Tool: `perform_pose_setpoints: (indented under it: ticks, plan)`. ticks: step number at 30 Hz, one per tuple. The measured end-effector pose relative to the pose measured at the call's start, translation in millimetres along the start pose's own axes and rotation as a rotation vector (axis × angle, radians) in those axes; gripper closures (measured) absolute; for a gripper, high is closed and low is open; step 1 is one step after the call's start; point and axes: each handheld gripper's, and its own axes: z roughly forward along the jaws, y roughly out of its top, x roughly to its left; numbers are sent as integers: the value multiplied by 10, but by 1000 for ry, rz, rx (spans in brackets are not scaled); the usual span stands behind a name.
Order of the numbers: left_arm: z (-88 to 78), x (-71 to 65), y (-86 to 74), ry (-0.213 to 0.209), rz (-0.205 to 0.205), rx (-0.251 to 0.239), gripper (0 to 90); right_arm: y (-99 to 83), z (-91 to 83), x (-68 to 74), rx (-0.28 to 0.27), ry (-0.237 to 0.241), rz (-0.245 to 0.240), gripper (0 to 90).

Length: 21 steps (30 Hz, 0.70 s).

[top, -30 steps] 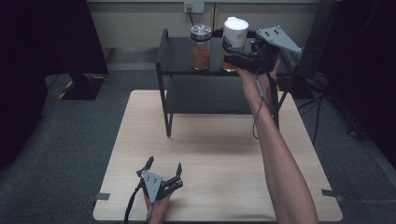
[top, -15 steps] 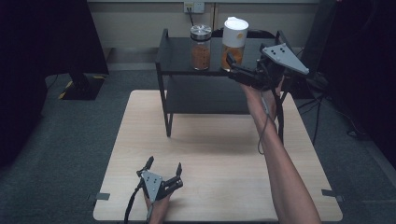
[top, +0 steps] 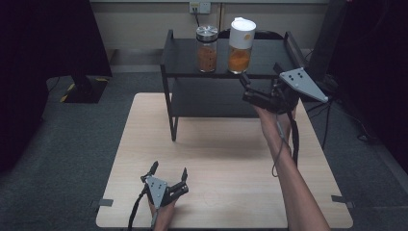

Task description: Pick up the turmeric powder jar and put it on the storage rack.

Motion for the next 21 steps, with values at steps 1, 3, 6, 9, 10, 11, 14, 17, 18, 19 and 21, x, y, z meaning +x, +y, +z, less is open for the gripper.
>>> perform_pose_setpoints:
  ticks: [1,3,6,9,10,11,14,17,18,19,21]
  plan:
    - [0,0,0,0,0,0,1,-30,-32,-4,-6,2,4,0]
    - [0,0,0,0,0,0,1,-91,-97,6,-14,1,-2,0]
    - [0,0,0,0,0,0,1,-172,-185,15,-19,0,0,0]
    - [0,0,0,0,0,0,1,-248,-263,27,-17,1,0,0]
    - [0,0,0,0,0,0,1,-278,-289,29,-16,3,-3,0]
    - [0,0,0,0,0,0,1,-307,-317,34,-14,4,-4,0]
    - [1,-1,-2,0,-1,-1,1,-417,-407,43,-9,4,-10,0]
    - [0,-1,-1,1,0,0,1,-548,-502,41,4,2,-4,0]
    - [0,-2,-1,1,0,0,1,-595,-535,39,8,0,-2,0]
    - [0,-2,-1,1,0,0,1,-644,-567,36,11,-2,2,0]
    - [0,-6,0,3,0,0,1,-747,-630,33,14,-11,8,0]
